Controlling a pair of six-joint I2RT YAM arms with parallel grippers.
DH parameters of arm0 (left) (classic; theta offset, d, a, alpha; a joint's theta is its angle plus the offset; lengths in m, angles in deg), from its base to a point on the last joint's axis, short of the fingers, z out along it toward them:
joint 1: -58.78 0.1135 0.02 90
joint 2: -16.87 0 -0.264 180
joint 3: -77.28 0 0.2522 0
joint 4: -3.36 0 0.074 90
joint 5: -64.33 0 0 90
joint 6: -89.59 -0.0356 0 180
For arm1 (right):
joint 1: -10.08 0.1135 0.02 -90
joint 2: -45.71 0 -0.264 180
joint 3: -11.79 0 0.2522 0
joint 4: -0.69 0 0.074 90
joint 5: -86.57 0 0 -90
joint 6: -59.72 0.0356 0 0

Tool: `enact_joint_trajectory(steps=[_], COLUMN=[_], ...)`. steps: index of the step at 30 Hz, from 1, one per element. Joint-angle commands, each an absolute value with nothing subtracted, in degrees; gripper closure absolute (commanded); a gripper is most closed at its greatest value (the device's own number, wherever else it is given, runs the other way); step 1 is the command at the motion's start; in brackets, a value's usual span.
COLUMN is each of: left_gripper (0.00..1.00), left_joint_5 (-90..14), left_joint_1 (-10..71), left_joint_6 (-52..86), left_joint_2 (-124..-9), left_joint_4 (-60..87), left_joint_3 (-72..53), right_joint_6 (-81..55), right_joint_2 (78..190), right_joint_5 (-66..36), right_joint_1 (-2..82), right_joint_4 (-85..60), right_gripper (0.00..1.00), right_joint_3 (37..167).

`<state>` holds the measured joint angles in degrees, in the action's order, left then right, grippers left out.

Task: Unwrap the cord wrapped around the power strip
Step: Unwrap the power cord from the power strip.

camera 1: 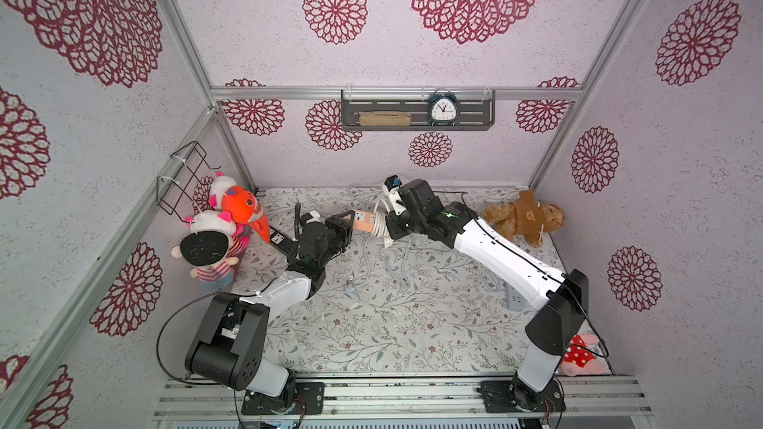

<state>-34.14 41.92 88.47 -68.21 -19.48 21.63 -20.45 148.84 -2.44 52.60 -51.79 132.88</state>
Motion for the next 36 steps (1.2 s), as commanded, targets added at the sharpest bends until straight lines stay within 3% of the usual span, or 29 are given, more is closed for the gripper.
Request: enact_joint_trajectory(steps=[1, 6, 13, 20, 25, 36], left_gripper=[1.0, 1.0, 1.0, 1.0, 1.0, 1.0], left_joint_5=[-43.1, -48.5, -49.6, -32.6, -25.0, -34.8], left_joint_1=[44.2, 48.0, 49.4, 48.5, 47.2, 47.0], left_joint_6=[88.4, 95.8, 99.4, 96.9, 85.2, 76.7], left_joint_2=[-66.2, -67.8, -71.0, -74.6, -74.0, -71.0], left_joint_4=[-24.2, -35.4, -40.5, -47.7, -36.0, -27.8], left_joint_3=[21.7, 23.9, 20.7, 20.7, 17.1, 18.6], right_joint_6=[-25.8, -28.9, -31.3, -26.0, -27.9, -31.2], right_joint_2=[150.6, 152.1, 152.8, 147.3, 142.3, 133.3], right_joint_5=[-8.6, -13.1, -20.1, -29.0, -31.2, -17.5], right_joint_1=[47.5, 43.2, 41.8, 42.7, 44.0, 41.7], right_joint_4=[-63.7, -66.5, -65.6, -55.2, -54.4, -43.9], right_gripper=[1.0, 1.0, 1.0, 1.0, 1.0, 1.0], right_joint_3=[139.7, 140.0, 134.0, 119.9, 116.5, 117.2])
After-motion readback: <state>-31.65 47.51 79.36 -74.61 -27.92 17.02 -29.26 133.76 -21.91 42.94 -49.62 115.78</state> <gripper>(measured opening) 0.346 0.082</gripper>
